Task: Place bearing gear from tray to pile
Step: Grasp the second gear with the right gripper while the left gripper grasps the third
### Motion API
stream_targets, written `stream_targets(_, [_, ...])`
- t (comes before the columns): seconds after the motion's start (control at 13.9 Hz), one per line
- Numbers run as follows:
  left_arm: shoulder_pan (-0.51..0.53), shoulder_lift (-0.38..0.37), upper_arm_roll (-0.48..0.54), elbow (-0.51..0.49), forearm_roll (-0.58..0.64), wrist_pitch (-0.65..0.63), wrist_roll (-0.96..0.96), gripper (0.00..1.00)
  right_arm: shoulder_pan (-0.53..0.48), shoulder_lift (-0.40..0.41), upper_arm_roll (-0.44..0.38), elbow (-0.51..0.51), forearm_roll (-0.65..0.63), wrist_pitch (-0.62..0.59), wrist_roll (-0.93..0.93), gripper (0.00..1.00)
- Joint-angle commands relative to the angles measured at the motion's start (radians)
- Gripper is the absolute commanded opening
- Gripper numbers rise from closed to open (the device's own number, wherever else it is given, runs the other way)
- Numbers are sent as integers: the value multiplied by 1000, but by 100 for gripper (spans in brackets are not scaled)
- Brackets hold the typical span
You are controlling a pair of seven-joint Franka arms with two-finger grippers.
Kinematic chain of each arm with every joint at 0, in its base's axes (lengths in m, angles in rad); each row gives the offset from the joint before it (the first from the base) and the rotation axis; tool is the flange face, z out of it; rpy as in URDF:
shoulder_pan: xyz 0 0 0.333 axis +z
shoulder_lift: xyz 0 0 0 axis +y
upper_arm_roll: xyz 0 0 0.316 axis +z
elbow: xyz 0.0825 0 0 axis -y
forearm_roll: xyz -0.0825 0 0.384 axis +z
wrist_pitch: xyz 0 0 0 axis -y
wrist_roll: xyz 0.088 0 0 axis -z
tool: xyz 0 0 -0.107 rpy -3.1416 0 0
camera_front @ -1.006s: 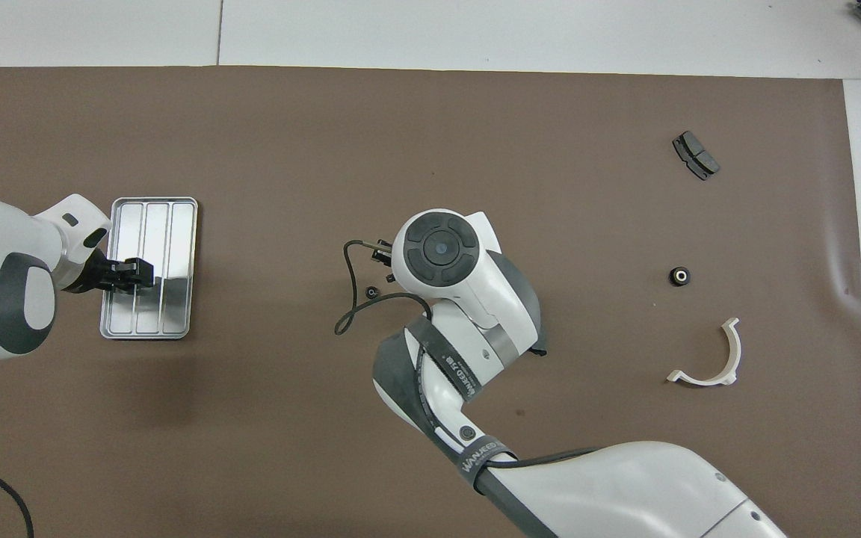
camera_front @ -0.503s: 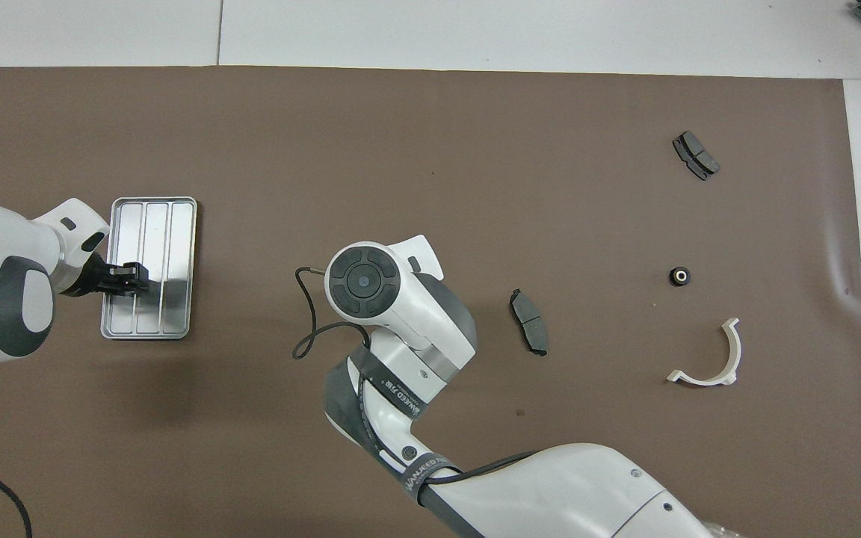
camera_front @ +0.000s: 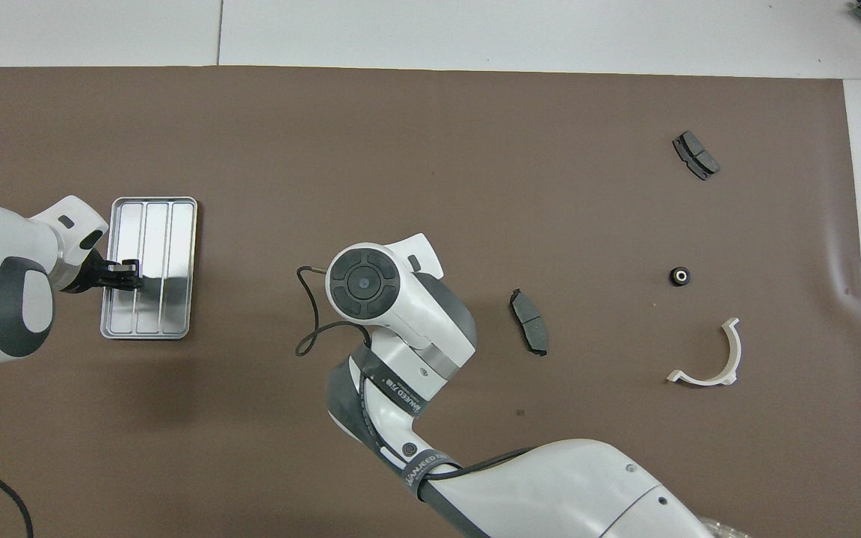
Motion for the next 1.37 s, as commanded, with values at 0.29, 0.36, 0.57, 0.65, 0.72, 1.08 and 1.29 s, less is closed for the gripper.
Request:
stream_targets(0.29, [-42, 31, -7, 79, 2, 22, -8, 2, 17, 51, 1, 26, -47, 27, 5, 60])
stream_targets(0.36, [-51, 30, -8, 94, 2, 16, -14, 2, 17, 51, 1, 26, -47, 21, 5, 54])
stream_targets(0.57, [-100, 31, -7, 171, 2, -81, -83, 0, 20, 48, 1, 26, -50, 12, 5, 22])
stream_targets(0.65, [-123, 28, -8, 183, 2, -102, -117, 0, 22, 48, 1, 26, -50, 4, 5, 14])
stream_targets(0.72, [-146, 22, -8, 188, 2, -116, -152, 0, 29, 46, 1, 27, -55, -3, 4, 6])
stream_targets(1.08, [-322, 16, -8, 186, 2, -115, -438, 0, -19, -7, -8, -6, -89, -48, -102, 0])
stream_targets(1.29, [-440, 14, -8, 188, 2, -101, -617, 0, -107, -75, -7, -85, -89, -31, -198, 0])
